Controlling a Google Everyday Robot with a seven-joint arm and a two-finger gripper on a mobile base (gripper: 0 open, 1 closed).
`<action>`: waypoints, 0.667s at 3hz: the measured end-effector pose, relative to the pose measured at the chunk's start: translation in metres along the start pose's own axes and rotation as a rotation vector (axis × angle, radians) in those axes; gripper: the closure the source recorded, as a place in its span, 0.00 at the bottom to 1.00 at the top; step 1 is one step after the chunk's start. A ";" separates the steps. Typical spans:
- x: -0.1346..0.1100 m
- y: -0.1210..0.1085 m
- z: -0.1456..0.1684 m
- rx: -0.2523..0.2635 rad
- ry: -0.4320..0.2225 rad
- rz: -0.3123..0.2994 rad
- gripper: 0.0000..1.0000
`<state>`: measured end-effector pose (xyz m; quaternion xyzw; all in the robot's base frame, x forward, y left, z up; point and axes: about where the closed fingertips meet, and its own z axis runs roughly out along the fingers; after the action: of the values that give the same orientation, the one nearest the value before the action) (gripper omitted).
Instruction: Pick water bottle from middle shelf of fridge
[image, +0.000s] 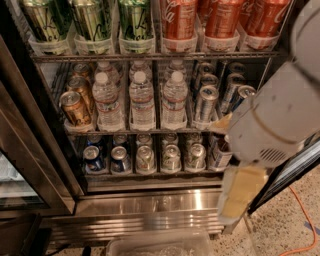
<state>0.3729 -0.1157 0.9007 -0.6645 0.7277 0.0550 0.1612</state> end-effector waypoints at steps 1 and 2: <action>-0.042 0.026 0.044 -0.050 -0.091 -0.129 0.00; -0.043 0.026 0.044 -0.048 -0.093 -0.129 0.00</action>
Offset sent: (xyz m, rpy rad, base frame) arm -0.0128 0.0456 -0.0252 0.0581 0.0012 0.1195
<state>0.3571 -0.0593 0.8691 -0.7103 0.6736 0.0926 0.1819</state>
